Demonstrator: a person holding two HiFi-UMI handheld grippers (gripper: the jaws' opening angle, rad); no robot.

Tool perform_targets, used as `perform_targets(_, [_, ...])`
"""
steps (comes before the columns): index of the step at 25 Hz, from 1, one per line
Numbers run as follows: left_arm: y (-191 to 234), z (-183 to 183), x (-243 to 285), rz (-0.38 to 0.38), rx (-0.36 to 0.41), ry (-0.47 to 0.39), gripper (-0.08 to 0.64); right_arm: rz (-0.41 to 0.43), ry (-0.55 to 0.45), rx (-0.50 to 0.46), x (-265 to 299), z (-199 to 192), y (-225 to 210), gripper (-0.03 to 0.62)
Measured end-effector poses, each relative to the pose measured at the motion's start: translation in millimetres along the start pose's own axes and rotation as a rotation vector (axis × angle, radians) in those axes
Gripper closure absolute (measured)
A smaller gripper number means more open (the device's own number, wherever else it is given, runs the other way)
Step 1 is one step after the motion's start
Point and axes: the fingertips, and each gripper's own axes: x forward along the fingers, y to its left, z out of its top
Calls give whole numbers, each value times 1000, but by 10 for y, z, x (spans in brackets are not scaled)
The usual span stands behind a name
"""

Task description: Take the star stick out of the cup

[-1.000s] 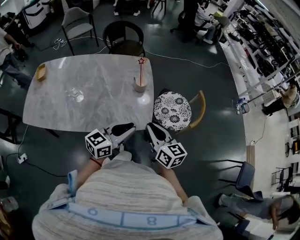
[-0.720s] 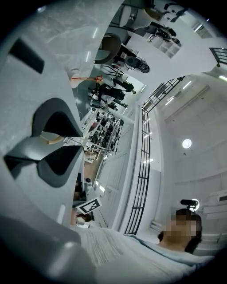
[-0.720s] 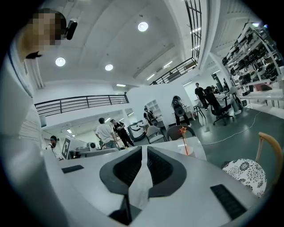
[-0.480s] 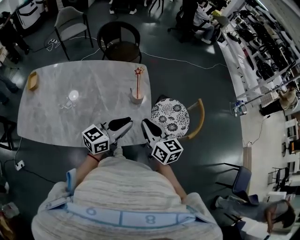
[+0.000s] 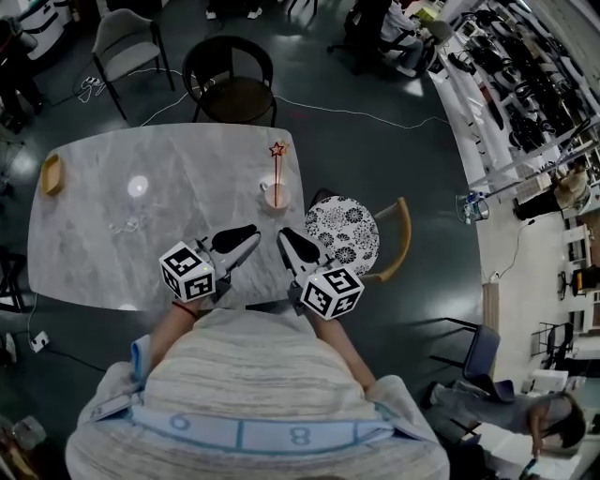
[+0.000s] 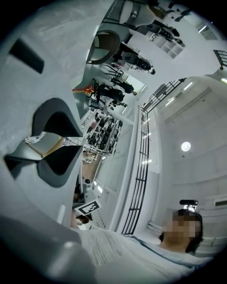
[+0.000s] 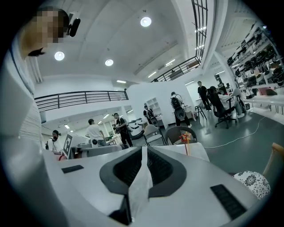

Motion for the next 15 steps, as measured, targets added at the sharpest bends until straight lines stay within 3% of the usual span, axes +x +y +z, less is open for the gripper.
perform_targets(15, [480,-10,216,147,-38,-32,505,103,147,-63,513,-36,-528,580])
